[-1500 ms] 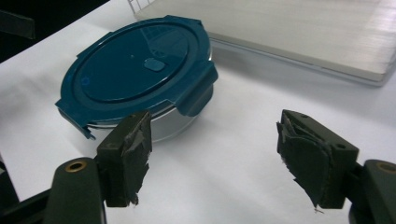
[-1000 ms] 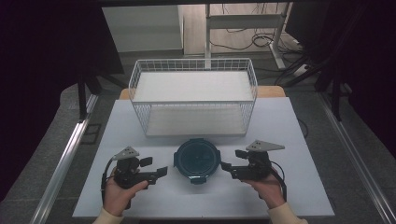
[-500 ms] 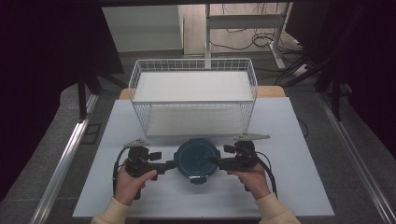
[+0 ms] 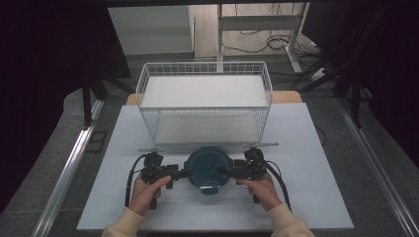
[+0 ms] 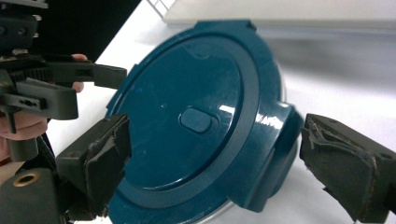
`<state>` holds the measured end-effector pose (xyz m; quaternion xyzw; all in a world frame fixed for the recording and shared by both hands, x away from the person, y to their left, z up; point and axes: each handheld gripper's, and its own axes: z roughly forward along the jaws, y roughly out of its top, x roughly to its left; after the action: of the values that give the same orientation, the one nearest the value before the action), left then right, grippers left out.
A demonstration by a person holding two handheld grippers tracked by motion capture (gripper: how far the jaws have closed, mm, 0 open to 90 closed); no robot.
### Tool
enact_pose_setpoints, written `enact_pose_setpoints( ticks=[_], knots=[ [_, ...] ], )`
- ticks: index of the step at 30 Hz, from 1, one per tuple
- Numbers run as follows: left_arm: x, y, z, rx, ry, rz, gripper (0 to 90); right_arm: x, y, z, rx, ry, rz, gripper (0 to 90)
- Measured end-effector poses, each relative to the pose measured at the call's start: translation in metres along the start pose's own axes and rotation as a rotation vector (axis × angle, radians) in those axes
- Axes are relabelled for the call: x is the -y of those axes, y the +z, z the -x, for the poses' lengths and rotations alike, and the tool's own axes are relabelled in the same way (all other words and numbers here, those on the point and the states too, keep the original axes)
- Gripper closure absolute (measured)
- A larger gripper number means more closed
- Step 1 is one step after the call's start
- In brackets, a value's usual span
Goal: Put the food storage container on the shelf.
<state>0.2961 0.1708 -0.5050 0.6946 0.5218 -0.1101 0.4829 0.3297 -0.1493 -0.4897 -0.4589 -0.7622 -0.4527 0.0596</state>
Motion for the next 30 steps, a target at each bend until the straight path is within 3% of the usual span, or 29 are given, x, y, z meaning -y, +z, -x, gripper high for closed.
enact_pose_setpoints(
  ticks=[3, 7, 13, 18, 20, 25, 27, 28, 30],
  knots=[
    [0.0, 0.006, -0.004, -0.001, -0.014, -0.008, 14.6, 0.002, 0.005, 0.001, 0.006, 0.013, -0.011, 9.2],
    [0.0, 0.013, -0.012, 0.044, -0.058, -0.023, 15.3, 0.004, 0.008, 0.006, -0.005, 0.057, -0.014, 9.8],
    [0.003, 0.022, -0.011, 0.066, -0.06, -0.061, 17.3, 0.006, 0.012, 0.011, -0.036, 0.112, -0.018, 11.7],
    [0.004, 0.024, -0.008, 0.051, -0.067, -0.067, 22.3, 0.007, 0.013, 0.012, -0.046, 0.129, -0.023, 16.5],
    [0.004, 0.024, -0.007, 0.044, -0.089, -0.069, 24.1, 0.007, 0.013, 0.013, -0.027, 0.141, -0.023, 22.1],
    [0.007, 0.024, -0.01, 0.074, -0.136, -0.066, 27.4, 0.007, 0.013, 0.018, -0.059, 0.197, -0.03, 26.0],
    [0.007, 0.024, -0.009, 0.072, -0.136, -0.067, 27.6, 0.008, 0.013, 0.02, -0.064, 0.21, -0.024, 27.4],
    [0.007, 0.023, -0.009, 0.072, -0.135, -0.068, 28.3, 0.008, 0.012, 0.022, -0.081, 0.251, -0.016, 30.5],
    [0.007, 0.021, -0.007, 0.074, -0.136, -0.062, 30.2, 0.009, 0.01, 0.024, -0.092, 0.276, -0.009, 32.7]
  ],
)
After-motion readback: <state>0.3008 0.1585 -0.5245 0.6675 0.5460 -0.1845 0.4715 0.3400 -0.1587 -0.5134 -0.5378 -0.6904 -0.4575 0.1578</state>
